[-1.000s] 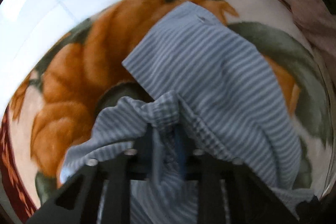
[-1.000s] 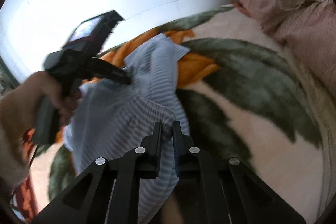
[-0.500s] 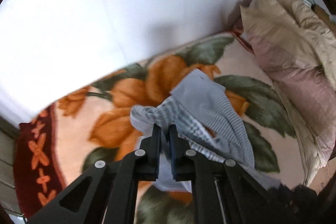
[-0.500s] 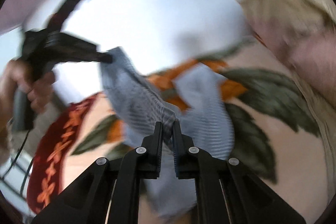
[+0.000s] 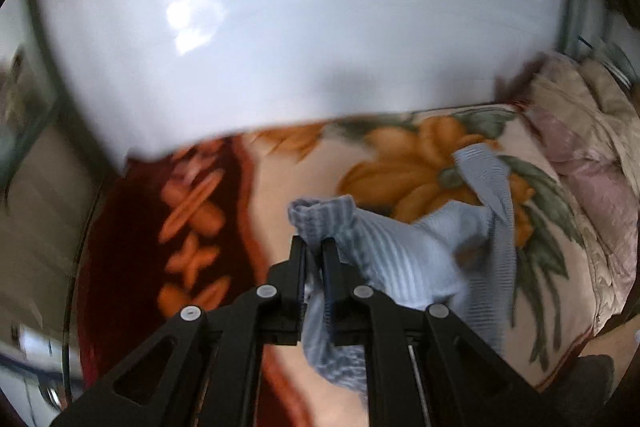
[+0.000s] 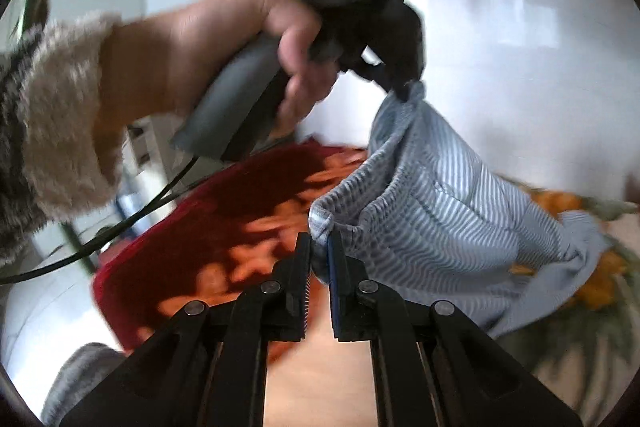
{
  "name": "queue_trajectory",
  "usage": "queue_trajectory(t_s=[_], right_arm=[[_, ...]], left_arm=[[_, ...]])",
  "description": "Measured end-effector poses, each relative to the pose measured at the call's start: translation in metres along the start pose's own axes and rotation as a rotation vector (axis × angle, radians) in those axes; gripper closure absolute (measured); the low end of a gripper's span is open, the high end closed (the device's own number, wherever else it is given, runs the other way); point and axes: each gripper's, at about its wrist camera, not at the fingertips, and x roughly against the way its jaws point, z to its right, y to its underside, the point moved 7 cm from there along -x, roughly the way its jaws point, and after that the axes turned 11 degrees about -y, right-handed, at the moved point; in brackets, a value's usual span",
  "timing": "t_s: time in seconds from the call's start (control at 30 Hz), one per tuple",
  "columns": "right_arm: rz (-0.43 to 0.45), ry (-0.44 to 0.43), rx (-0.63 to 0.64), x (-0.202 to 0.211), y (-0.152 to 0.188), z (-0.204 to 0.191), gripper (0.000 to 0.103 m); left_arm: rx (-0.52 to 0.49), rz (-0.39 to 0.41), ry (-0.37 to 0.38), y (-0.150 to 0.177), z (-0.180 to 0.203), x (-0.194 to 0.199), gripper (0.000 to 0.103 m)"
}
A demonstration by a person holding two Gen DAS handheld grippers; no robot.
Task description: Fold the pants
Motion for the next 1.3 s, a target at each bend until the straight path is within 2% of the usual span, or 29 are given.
queue_trajectory(t_s=[0.07,0.23,0.37,0.5,0.63,0.77,0.83,0.9,0.93,0.97,1.03,1.1,1.17,1.2,1.27,1.3], right_arm=[[-0.043,-0.042,0.001,-0.024,0.010,-0.029,0.094],[-0.178,-0.148,0.051,-0.085,0.047,-0.093,0.094],[-0.272,-0.208,0.102,-0.119,0.066,-0.130,0.094],[-0.347,-0.226,0.170,-0.147,0.076,-0.156,0.094],[-0.467,-0.261,0.164,-0.175,0.089,-0.168,0.094],[-0.562,-0.329,0.038,-0.195,0.108,-0.152,0.094],[-0.611,-0.347,0.003,-0.203,0.120,-0.146,0.093],[-0.618,-0.433,-0.028,-0.201,0.124,-0.142,0.080],[-0.613,-0.479,-0.055,-0.194,0.122,-0.139,0.064],[-0.596,-0.518,-0.090,-0.181,0.117,-0.131,0.053],[-0.510,-0.563,-0.120,-0.140,0.102,-0.097,0.046],[-0.441,-0.515,-0.108,-0.099,0.092,-0.046,0.040],[-0.388,-0.373,-0.093,-0.059,0.087,0.030,0.035],[-0.376,-0.266,-0.092,-0.040,0.089,0.074,0.034],[-0.382,-0.050,-0.119,-0.005,0.096,0.166,0.034],[-0.403,0.068,-0.155,0.014,0.101,0.217,0.034]], left_arm=[[0.045,-0.049,-0.011,0.028,-0.043,-0.009,0.095],[0.089,-0.165,-0.098,0.112,-0.140,-0.043,0.095],[0.223,-0.254,-0.122,0.172,-0.208,-0.074,0.095],[0.333,-0.309,-0.111,0.213,-0.253,-0.102,0.094],[0.366,-0.334,-0.081,0.242,-0.265,-0.125,0.094],[0.373,-0.349,-0.069,0.261,-0.268,-0.141,0.092],[0.397,-0.329,-0.062,0.267,-0.272,-0.145,0.079],[0.453,-0.302,0.012,0.269,-0.276,-0.142,0.068],[0.474,-0.286,0.039,0.268,-0.278,-0.135,0.058],[0.487,-0.255,0.067,0.264,-0.278,-0.126,0.052],[0.473,-0.120,0.132,0.245,-0.267,-0.096,0.021],[0.481,-0.019,0.157,0.222,-0.249,-0.072,0.010],[0.463,0.025,0.228,0.195,-0.210,-0.062,0.010],[0.433,0.028,0.287,0.182,-0.178,-0.060,0.010],[0.332,0.003,0.403,0.164,-0.110,-0.063,0.010],[0.247,-0.017,0.457,0.160,-0.067,-0.067,0.010]])
